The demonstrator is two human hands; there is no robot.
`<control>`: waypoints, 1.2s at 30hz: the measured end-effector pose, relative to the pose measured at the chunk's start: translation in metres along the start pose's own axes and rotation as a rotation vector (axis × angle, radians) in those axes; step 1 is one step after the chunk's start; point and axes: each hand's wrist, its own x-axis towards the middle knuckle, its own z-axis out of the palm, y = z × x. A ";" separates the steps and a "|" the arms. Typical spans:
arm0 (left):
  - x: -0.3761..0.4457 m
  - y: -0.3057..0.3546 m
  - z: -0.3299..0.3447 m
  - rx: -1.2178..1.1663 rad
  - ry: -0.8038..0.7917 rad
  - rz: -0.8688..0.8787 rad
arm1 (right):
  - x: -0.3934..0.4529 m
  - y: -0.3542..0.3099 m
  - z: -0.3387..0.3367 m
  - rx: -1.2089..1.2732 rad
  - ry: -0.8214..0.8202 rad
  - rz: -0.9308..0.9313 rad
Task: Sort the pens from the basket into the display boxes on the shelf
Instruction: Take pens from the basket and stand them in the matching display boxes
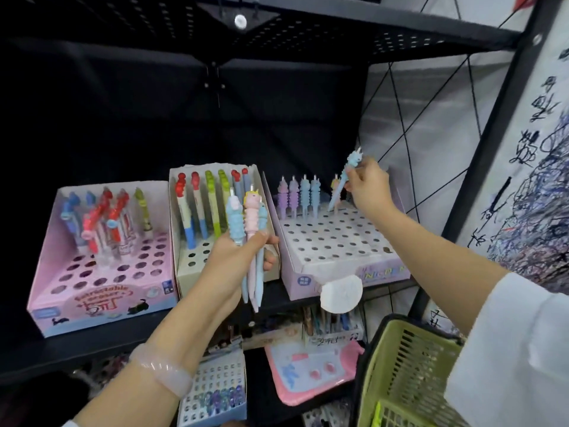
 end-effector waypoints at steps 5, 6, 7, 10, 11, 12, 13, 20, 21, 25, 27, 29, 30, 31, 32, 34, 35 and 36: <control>0.009 0.000 0.002 0.024 -0.001 -0.007 | 0.008 0.017 0.019 -0.183 -0.103 -0.023; 0.010 0.000 0.002 0.034 -0.004 -0.005 | 0.009 0.019 0.021 -0.227 -0.131 -0.028; 0.010 -0.001 0.002 0.045 -0.011 0.002 | 0.010 0.020 0.024 -0.265 -0.154 -0.029; 0.010 -0.003 0.002 0.057 -0.042 0.026 | 0.016 0.018 0.028 -0.346 -0.175 -0.036; 0.010 -0.004 0.002 0.052 -0.049 0.026 | 0.018 0.017 0.029 -0.365 -0.176 -0.036; 0.010 -0.005 0.003 0.043 -0.051 0.023 | 0.019 0.016 0.030 -0.380 -0.176 -0.035; 0.010 -0.005 0.003 0.034 -0.049 0.020 | 0.021 0.015 0.031 -0.395 -0.177 -0.031; 0.006 -0.010 0.004 -0.010 -0.037 -0.008 | 0.024 0.007 0.038 -0.593 -0.273 0.014; 0.006 -0.010 0.005 -0.012 -0.039 -0.012 | 0.023 0.007 0.040 -0.619 -0.271 0.013; 0.004 -0.010 0.004 0.018 -0.051 -0.008 | 0.015 0.009 0.039 -0.678 -0.244 0.003; 0.003 -0.009 0.004 0.024 -0.047 -0.004 | 0.013 0.011 0.036 -0.722 -0.253 -0.032; 0.003 -0.008 0.005 0.016 -0.041 -0.005 | 0.011 0.011 0.032 -0.744 -0.259 -0.058; 0.002 -0.008 0.005 0.013 -0.037 -0.009 | 0.009 0.012 0.032 -0.754 -0.261 -0.069; 0.002 -0.009 0.006 0.012 -0.034 -0.015 | 0.008 0.013 0.031 -0.770 -0.261 -0.086; 0.001 -0.009 0.006 0.011 -0.032 -0.021 | 0.005 0.014 0.031 -0.802 -0.261 -0.111; 0.000 -0.011 0.008 0.012 -0.027 -0.032 | -0.001 0.019 0.030 -0.918 -0.284 -0.183; -0.001 -0.011 0.008 0.011 -0.025 -0.035 | -0.006 0.022 0.028 -0.980 -0.306 -0.226; -0.001 -0.011 0.009 0.009 -0.022 -0.037 | -0.010 0.027 0.026 -1.023 -0.327 -0.271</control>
